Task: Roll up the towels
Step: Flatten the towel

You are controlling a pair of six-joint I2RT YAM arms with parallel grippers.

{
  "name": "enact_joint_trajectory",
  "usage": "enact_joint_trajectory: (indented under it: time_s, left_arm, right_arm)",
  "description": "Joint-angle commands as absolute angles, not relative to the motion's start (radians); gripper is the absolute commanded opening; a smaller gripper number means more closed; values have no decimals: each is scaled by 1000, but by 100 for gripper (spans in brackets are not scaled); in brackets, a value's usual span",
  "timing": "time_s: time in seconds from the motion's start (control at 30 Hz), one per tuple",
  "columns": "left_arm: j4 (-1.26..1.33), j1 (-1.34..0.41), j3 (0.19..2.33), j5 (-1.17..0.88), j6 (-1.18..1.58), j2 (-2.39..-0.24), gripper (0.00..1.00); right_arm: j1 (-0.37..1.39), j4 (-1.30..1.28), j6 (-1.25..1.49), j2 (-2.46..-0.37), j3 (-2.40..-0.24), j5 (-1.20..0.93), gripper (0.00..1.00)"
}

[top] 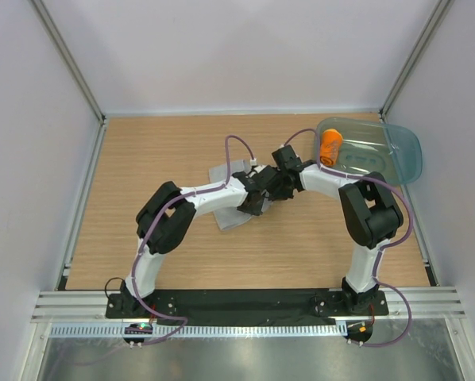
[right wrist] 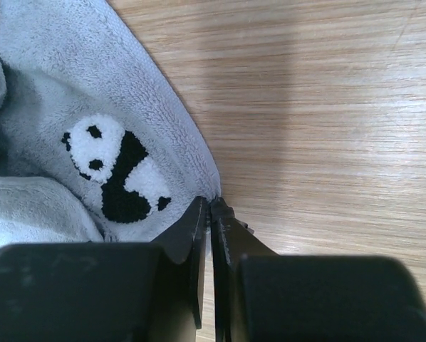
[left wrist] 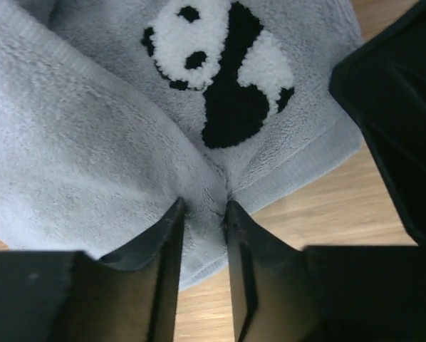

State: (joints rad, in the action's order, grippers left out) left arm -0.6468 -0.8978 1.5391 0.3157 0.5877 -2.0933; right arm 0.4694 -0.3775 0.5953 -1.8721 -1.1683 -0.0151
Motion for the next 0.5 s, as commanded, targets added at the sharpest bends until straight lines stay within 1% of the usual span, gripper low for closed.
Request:
enact_joint_trajectory:
  time_s: [0.0, 0.03, 0.1, 0.13, 0.17, 0.27, 0.37, 0.47]
  left_arm:
    - [-624, -910, 1525, 362, 592, -2132, 28]
    - [-623, -910, 1520, 370, 589, -2131, 22]
    - [-624, -910, 1503, 393, 589, -2122, 17]
    - [-626, -908, 1499, 394, 591, -2115, 11]
    - [-626, -908, 1491, 397, 592, -2099, 10]
    - [-633, -908, 1480, 396, 592, -2066, 10]
    - [-656, -908, 1493, 388, 586, -2023, 15]
    - [-672, -908, 1493, 385, 583, -1962, 18]
  right_arm:
    - [485, -405, 588, -1901, -1132, 14, 10]
    - [486, -405, 586, -1901, -1132, 12, 9]
    - [486, -405, 589, -1902, -1132, 14, 8]
    - [486, -406, 589, -1902, -1132, 12, 7]
    - [486, -407, 588, -1902, -1131, 12, 7]
    - [485, -417, 583, -1898, -1135, 14, 7]
    - [485, -429, 575, -1890, -1140, 21, 7]
    - [486, -439, 569, -1887, -1144, 29, 3]
